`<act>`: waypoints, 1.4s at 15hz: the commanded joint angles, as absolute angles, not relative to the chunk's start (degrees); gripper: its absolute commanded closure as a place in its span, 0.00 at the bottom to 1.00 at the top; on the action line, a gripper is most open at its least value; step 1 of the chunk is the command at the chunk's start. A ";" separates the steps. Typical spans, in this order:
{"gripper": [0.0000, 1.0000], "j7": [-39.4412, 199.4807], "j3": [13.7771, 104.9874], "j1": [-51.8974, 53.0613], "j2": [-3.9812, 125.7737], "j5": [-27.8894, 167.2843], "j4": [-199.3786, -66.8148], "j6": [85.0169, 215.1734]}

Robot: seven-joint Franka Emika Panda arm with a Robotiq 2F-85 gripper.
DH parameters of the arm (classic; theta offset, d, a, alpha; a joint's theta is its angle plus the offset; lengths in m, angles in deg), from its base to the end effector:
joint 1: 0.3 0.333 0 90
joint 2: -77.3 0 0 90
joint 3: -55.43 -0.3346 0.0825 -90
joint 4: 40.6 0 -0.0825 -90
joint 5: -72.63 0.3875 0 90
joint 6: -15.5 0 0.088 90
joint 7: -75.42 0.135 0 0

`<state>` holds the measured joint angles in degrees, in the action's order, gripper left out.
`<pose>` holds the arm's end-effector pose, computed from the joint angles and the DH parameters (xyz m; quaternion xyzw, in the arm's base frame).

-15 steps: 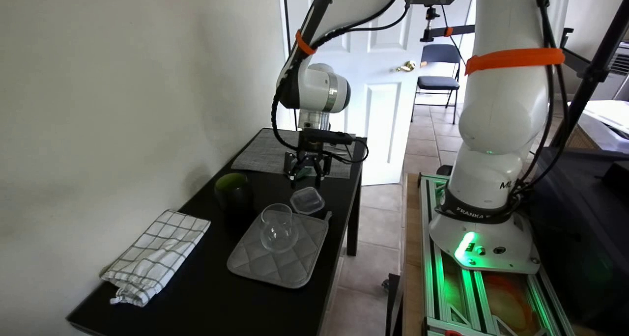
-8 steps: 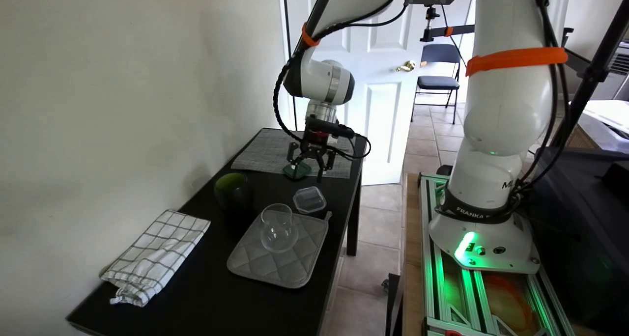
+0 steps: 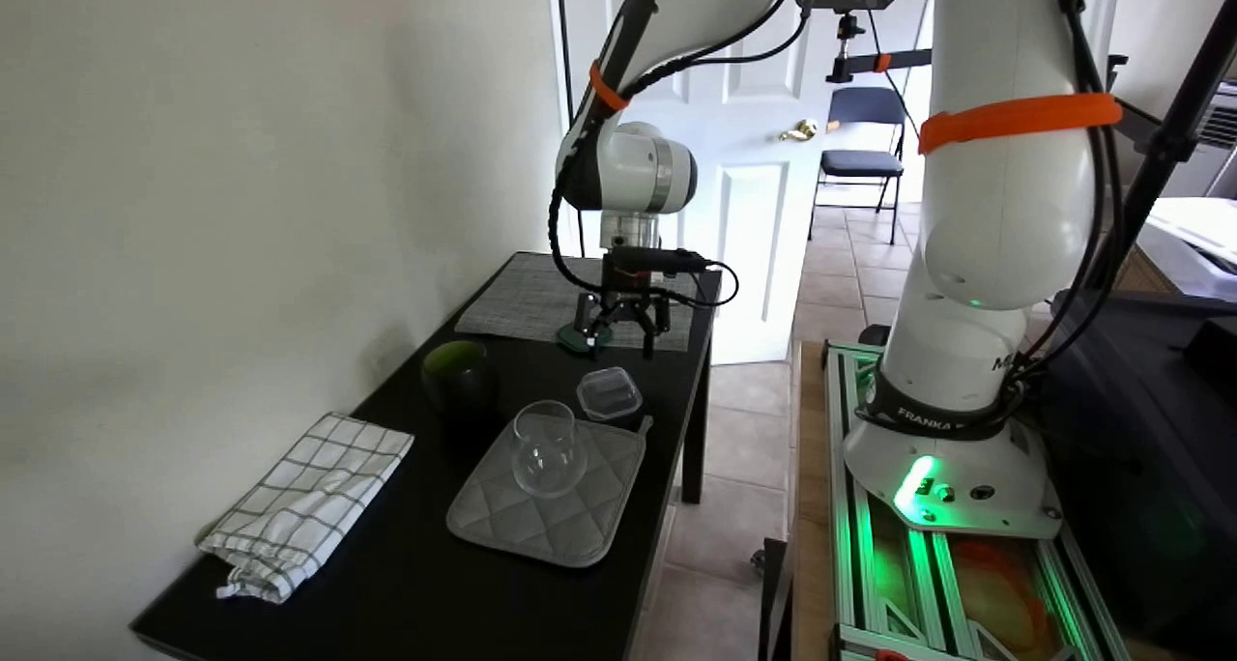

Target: Turn the small lunchbox over

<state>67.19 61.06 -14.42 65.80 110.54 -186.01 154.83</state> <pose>0.4015 -0.1329 0.1670 -0.9042 0.3688 0.0981 0.1918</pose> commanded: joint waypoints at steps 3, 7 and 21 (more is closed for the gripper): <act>0.00 56.47 59.93 -13.27 67.00 109.32 -189.72 166.29; 0.00 44.44 56.62 -14.60 67.70 117.17 -190.48 168.52; 0.00 17.53 53.90 -14.16 67.06 126.48 -193.18 172.70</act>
